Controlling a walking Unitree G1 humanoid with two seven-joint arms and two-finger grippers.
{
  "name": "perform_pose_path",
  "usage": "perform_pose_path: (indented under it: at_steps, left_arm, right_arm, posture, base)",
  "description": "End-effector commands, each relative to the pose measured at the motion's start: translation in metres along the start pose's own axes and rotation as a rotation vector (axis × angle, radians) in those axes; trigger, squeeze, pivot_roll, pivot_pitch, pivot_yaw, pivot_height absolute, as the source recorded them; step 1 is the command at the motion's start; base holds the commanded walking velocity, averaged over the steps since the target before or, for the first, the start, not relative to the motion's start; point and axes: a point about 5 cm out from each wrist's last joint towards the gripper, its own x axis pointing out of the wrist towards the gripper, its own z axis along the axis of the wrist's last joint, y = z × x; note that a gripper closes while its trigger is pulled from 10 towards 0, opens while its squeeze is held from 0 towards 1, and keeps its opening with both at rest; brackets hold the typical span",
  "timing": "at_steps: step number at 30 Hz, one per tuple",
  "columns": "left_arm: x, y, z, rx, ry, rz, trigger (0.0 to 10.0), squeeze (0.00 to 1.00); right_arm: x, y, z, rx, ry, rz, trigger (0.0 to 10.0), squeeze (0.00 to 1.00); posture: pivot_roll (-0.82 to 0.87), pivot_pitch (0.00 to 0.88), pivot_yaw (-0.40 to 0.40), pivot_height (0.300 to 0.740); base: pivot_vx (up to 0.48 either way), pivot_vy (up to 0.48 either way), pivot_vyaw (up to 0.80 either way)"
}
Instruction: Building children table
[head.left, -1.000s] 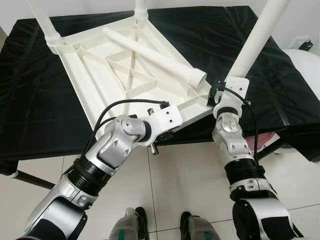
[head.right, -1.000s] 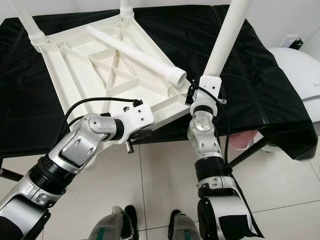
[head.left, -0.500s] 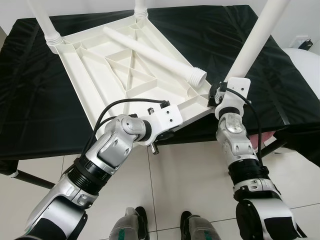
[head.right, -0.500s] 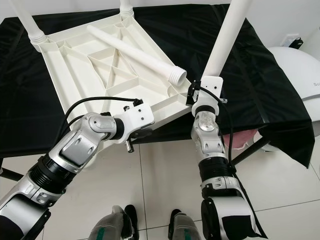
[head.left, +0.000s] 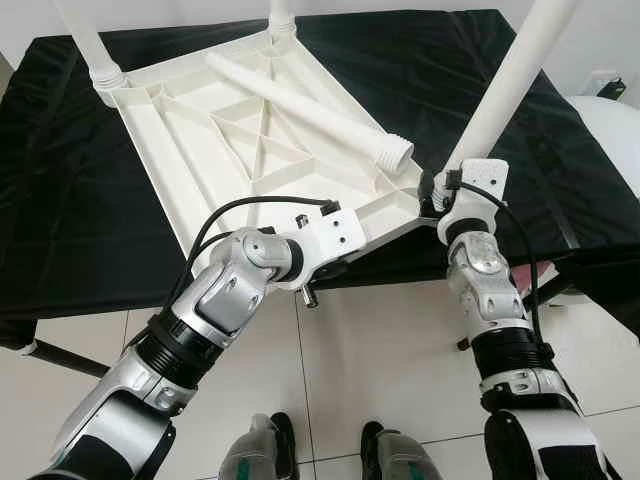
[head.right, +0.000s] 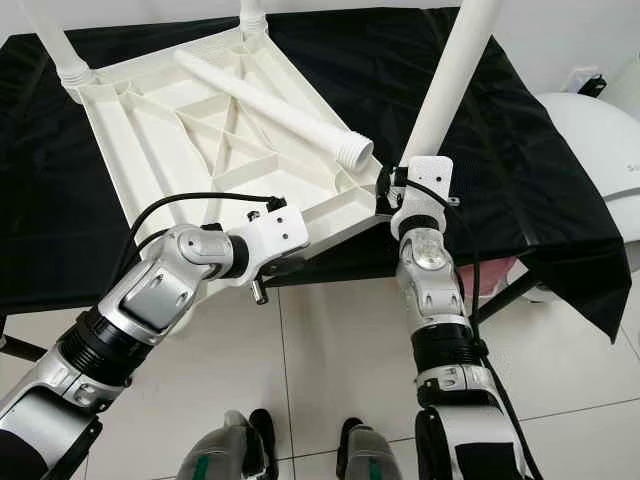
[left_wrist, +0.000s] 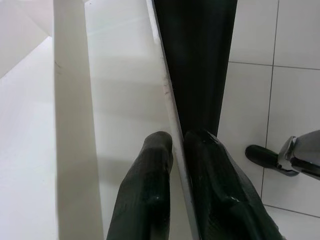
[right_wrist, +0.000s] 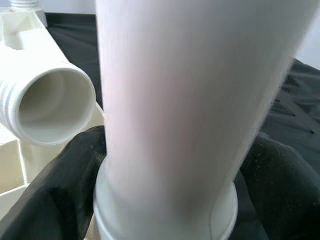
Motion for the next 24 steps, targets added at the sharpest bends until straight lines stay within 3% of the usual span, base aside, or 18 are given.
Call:
perform_pose_path:
  at_steps: [1, 24]
  left_arm:
    - [-0.001, 0.005, -0.004, -0.006, 0.018, 0.033, 10.0, 0.00]
    - [-0.002, 0.008, -0.005, 0.003, 0.020, 0.033, 10.0, 0.00]
  right_arm:
    - [-0.003, -0.001, -0.002, 0.009, 0.012, 0.024, 10.0, 0.00]
    - [-0.010, -0.007, 0.013, 0.002, -0.024, 0.217, 10.0, 0.00]
  posture:
    - [-0.14, 0.201, 0.036, 0.740]
    - [-0.14, 0.203, 0.045, 0.740]
  base:
    - [0.000, 0.000, 0.00]
    - [0.000, 0.000, 0.00]
